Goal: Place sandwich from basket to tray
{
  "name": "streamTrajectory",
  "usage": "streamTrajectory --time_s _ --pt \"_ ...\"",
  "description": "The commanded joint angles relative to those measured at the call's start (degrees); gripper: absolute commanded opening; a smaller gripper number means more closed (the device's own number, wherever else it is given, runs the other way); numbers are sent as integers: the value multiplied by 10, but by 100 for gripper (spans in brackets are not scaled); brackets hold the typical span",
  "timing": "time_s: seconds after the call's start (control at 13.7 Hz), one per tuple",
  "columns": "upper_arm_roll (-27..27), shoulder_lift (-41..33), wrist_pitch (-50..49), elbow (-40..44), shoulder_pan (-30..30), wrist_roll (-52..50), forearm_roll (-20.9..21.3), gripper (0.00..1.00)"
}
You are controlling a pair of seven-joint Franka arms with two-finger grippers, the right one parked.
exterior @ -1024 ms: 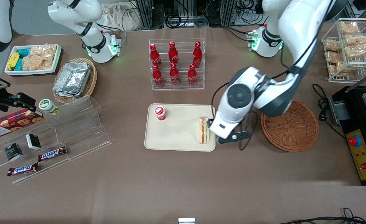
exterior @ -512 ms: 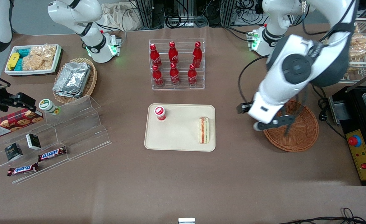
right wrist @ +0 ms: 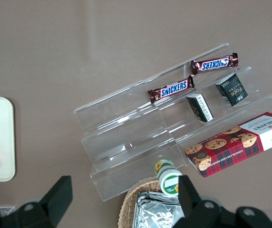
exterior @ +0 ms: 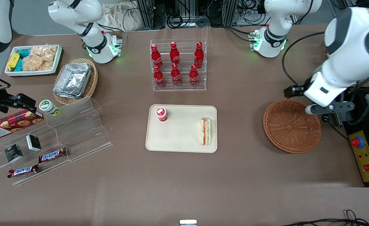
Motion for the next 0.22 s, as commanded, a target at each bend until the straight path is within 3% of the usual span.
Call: streamTrajectory --time_s 0.0,0.15 --pt "39 3 -41 39 -7 81 0 100" --pt "41 21 -42 68 -6 100 2 100"
